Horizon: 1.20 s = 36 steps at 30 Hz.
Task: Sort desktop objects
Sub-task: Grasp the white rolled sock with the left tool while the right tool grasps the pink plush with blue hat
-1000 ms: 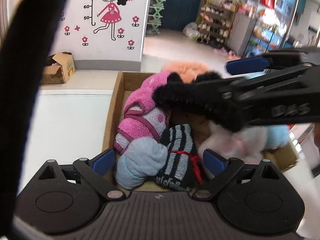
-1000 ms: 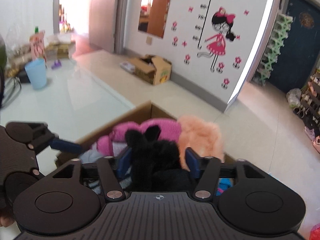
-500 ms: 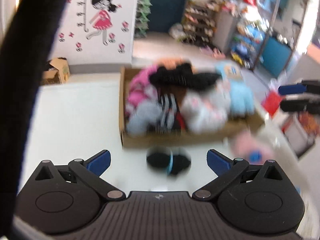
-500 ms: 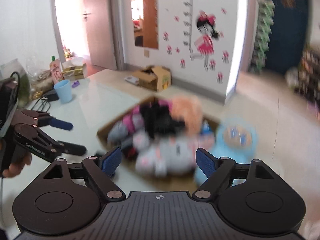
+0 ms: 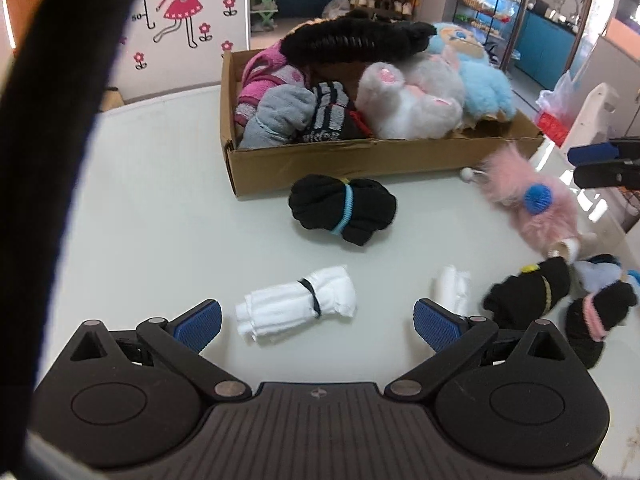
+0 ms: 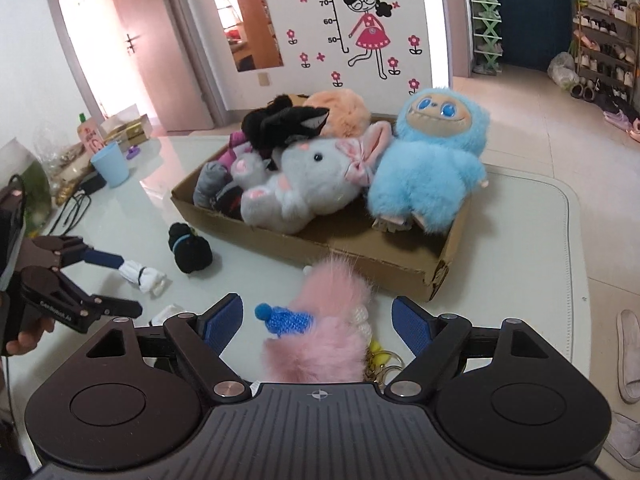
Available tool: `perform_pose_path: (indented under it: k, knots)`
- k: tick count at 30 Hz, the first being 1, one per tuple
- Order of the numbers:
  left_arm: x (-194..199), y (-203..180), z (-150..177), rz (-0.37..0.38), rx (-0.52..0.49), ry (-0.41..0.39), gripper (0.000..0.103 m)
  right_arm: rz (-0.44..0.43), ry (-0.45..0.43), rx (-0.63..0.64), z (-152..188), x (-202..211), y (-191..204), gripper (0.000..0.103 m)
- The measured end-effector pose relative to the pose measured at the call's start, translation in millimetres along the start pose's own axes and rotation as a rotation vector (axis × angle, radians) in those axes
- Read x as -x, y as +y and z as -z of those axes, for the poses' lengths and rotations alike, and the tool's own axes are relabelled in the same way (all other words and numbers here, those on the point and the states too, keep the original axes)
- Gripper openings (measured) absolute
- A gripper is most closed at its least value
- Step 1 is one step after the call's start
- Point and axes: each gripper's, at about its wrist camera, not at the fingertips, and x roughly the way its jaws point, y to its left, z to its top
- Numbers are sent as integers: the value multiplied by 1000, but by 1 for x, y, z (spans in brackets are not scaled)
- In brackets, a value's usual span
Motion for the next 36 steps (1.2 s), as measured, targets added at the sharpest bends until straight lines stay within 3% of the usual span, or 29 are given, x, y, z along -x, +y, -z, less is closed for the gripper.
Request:
perform_pose_path:
  k: [12,21,24,26,28,36]
  knots:
    - [-18,8,-3,-144,167,-14,102,19,-44,2,16,-20,-3,86]
    - [-16,-3,2,-211,208,-51,101,53,11,64,28,-40,9,85]
    - [-11,-5,5,-219,207,-72,86,83,12,84,32,-45,12,80]
    - [-6,-7,5,-217,204,-86,59,106,8,103,33,-44,16,68]
    - [-2,-8,5,-201,212,-87,58,73,-2,64,33,-40,12,50]
    - [11,-17,15,-165,201,-100,56,34,-61,-18,32,-22,1,45]
